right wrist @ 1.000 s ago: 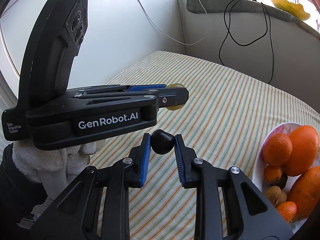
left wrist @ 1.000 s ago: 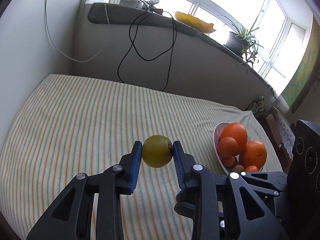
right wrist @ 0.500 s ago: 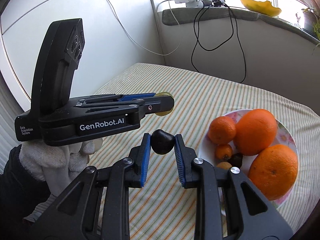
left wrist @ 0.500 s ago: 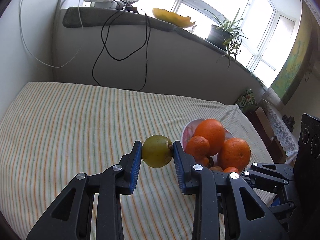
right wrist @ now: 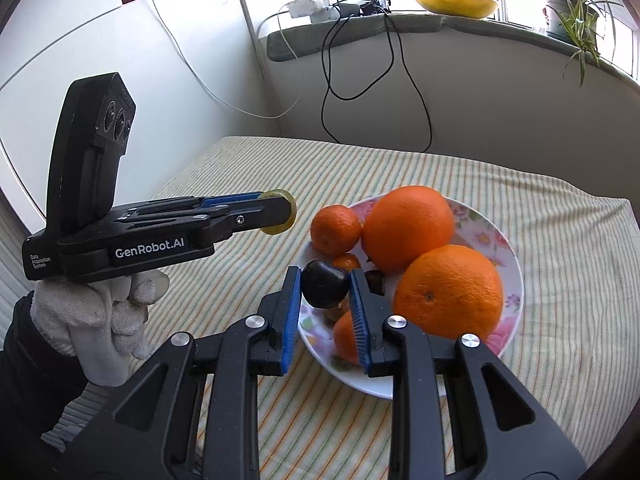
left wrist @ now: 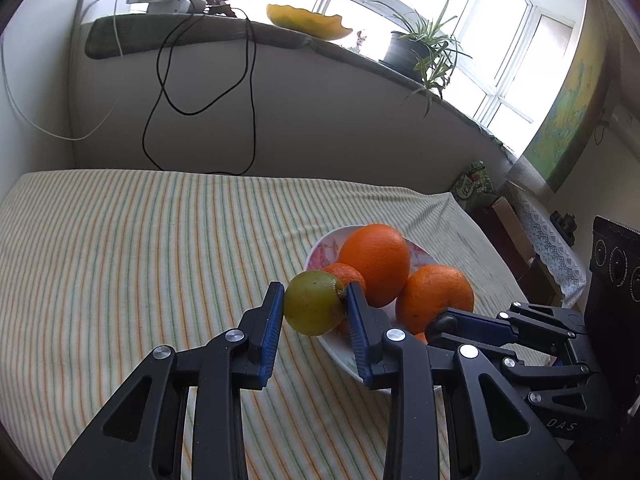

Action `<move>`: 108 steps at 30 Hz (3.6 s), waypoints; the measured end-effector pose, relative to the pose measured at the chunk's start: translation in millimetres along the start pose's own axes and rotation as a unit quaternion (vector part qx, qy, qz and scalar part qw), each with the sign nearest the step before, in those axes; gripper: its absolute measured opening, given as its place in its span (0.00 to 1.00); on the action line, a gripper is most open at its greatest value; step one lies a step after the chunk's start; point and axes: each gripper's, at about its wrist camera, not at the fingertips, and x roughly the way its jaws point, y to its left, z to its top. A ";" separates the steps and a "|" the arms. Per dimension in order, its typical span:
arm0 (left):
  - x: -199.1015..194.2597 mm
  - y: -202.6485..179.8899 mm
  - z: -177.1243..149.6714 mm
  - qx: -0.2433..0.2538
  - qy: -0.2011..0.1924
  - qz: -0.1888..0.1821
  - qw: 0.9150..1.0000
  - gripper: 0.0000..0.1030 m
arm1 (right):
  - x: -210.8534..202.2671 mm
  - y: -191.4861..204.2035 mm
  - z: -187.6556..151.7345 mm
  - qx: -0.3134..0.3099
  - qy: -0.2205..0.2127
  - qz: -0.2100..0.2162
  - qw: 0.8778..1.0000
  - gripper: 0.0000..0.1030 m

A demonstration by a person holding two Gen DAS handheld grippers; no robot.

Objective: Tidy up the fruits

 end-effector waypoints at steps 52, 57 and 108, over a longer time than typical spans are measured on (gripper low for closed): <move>16.4 -40.9 -2.7 0.037 0.022 -0.007 0.999 0.47 | -11.6 -30.3 11.0 0.024 -0.031 -0.044 0.998 0.59; 15.6 -40.7 -3.7 0.037 0.022 -0.005 0.999 0.47 | -16.2 -31.1 11.8 0.026 -0.038 -0.048 0.998 0.62; -66.7 -84.7 -28.2 0.070 -0.084 0.136 0.985 0.78 | -95.0 -25.7 -24.5 0.075 -0.114 -0.148 0.980 0.98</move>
